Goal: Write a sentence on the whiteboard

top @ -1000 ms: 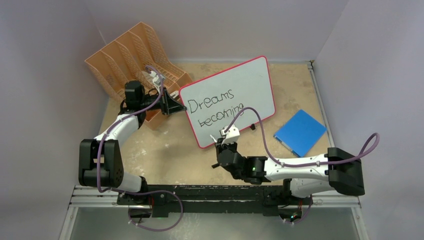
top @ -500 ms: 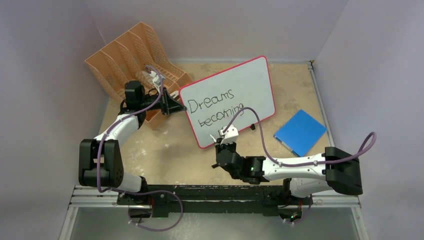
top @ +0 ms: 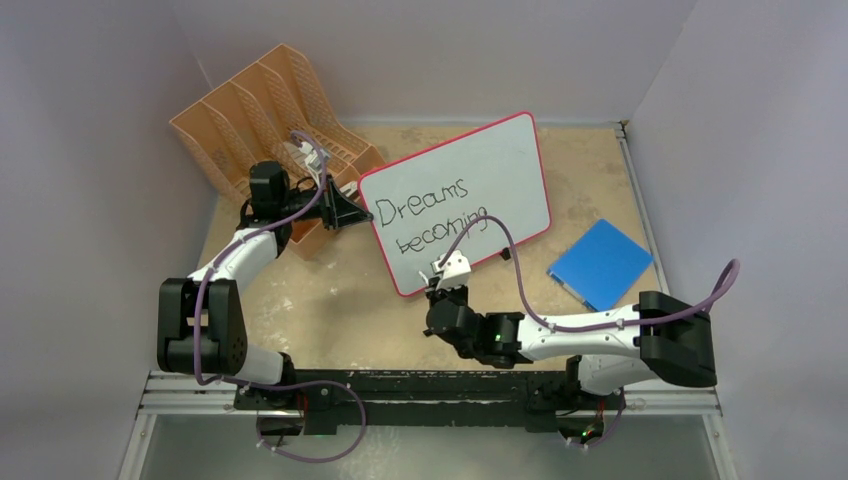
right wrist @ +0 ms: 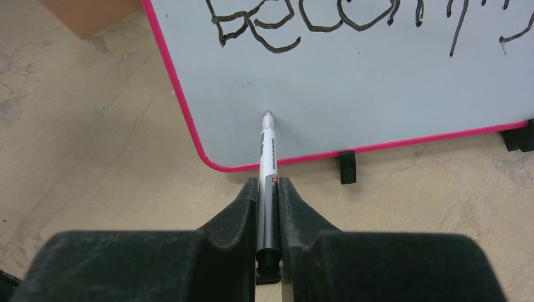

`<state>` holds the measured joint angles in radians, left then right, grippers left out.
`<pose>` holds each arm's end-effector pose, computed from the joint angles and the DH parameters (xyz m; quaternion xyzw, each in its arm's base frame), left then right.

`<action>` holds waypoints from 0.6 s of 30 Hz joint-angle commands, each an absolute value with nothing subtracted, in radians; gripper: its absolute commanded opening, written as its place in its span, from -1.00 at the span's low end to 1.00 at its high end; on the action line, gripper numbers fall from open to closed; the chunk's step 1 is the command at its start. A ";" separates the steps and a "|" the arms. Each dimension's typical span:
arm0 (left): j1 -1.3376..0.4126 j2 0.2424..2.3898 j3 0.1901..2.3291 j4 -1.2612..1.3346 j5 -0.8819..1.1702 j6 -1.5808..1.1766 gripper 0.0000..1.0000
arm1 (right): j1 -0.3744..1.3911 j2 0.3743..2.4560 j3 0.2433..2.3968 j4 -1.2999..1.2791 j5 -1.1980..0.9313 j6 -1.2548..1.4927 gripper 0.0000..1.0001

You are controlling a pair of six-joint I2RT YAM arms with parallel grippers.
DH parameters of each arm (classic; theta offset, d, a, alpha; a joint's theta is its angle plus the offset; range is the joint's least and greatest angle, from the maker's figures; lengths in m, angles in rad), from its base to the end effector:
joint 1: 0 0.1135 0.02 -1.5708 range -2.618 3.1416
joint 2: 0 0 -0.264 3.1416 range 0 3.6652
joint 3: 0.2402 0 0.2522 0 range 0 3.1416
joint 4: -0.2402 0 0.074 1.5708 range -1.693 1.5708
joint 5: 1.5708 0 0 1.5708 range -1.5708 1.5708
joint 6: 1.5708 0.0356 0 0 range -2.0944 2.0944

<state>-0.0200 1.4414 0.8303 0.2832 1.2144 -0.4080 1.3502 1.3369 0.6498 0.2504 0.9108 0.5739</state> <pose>0.3021 -0.0394 0.2560 0.1972 0.7192 -0.5549 0.3687 0.0872 0.2603 0.2208 -0.0680 0.7906 0.1836 0.5802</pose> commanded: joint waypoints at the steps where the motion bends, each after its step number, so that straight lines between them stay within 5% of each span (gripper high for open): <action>1: -0.012 1.425 0.855 0.324 1.193 -0.393 -1.00 | 1.352 1.341 0.695 0.291 0.962 0.563 -1.00; 18: -0.010 1.427 0.853 0.333 1.195 -0.397 -1.00 | 1.342 1.348 0.700 0.350 0.933 0.500 -1.00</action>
<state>-0.0200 1.4414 0.8303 0.2897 1.2140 -0.4084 1.3472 1.3510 0.6582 0.2813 0.9173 0.5354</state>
